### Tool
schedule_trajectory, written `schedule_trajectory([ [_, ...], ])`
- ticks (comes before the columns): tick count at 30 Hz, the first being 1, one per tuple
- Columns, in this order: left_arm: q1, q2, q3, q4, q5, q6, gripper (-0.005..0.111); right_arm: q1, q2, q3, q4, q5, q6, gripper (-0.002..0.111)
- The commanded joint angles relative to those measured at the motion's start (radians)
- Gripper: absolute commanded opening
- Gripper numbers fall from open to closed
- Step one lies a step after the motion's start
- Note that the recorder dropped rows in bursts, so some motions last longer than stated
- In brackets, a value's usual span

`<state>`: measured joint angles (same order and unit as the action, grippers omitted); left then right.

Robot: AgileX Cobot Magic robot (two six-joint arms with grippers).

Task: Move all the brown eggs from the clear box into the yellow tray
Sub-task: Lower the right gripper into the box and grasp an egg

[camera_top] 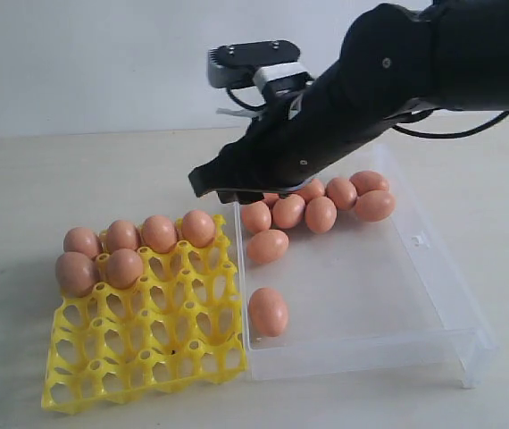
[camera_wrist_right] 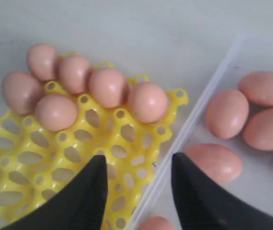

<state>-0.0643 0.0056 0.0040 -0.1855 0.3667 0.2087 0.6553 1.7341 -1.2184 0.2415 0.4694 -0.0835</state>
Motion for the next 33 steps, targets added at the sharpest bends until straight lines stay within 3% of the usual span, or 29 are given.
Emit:
schedule_trajectory([
  [1, -0.004, -0.006, -0.004, -0.001, -0.010, -0.003, 0.000, -0.056, 0.001, 0.027, 0.077, -0.030, 0.083, 0.057],
  [6, -0.004, -0.006, -0.004, -0.001, -0.010, -0.003, 0.000, -0.115, 0.073, 0.027, 0.333, -0.081, 0.083, 0.058],
  [15, -0.004, -0.006, -0.004, -0.001, -0.010, -0.003, 0.000, -0.176, 0.219, 0.027, 0.571, -0.151, 0.083, 0.058],
  [33, -0.004, -0.006, -0.004, -0.001, -0.010, -0.003, 0.000, -0.216, 0.352, 0.025, 0.691, -0.158, 0.057, 0.058],
])
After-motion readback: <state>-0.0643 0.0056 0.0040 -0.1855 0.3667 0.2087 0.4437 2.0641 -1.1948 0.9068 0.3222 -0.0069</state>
